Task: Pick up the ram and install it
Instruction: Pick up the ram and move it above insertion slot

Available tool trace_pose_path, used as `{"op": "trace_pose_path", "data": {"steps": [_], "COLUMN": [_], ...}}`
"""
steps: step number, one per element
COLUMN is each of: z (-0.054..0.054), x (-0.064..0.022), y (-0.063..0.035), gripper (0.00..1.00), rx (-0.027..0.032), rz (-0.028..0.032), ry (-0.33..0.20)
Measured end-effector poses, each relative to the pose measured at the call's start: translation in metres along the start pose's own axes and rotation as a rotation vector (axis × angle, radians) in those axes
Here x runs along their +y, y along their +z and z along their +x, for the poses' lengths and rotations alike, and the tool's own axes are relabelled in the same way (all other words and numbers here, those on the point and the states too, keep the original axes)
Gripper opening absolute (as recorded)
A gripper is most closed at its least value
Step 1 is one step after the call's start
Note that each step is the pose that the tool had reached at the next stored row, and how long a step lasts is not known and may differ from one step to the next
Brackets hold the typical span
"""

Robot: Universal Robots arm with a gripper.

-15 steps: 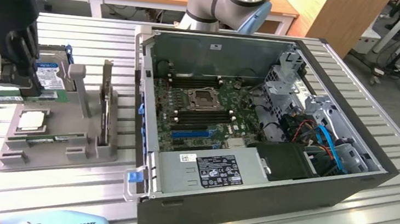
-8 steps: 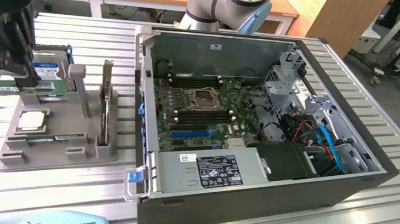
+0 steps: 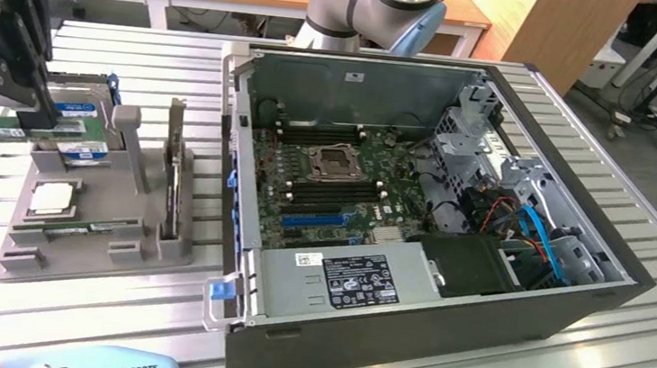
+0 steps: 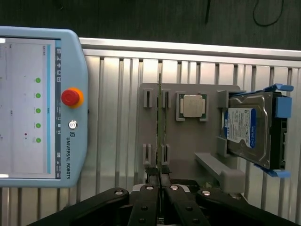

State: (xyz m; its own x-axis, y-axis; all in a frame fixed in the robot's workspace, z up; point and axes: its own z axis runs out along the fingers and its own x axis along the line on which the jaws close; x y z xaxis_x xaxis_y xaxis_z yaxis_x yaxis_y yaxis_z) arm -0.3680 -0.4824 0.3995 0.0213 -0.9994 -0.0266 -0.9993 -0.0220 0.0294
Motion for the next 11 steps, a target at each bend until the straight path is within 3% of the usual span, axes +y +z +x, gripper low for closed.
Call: {"op": "trace_pose_path", "data": {"steps": [11], "z": [-0.0001], "x": [-0.0032], "y": [-0.002], "gripper": [0.11], "rx": [0.0001], "rz": [0.0], "ry": [0.0]}}
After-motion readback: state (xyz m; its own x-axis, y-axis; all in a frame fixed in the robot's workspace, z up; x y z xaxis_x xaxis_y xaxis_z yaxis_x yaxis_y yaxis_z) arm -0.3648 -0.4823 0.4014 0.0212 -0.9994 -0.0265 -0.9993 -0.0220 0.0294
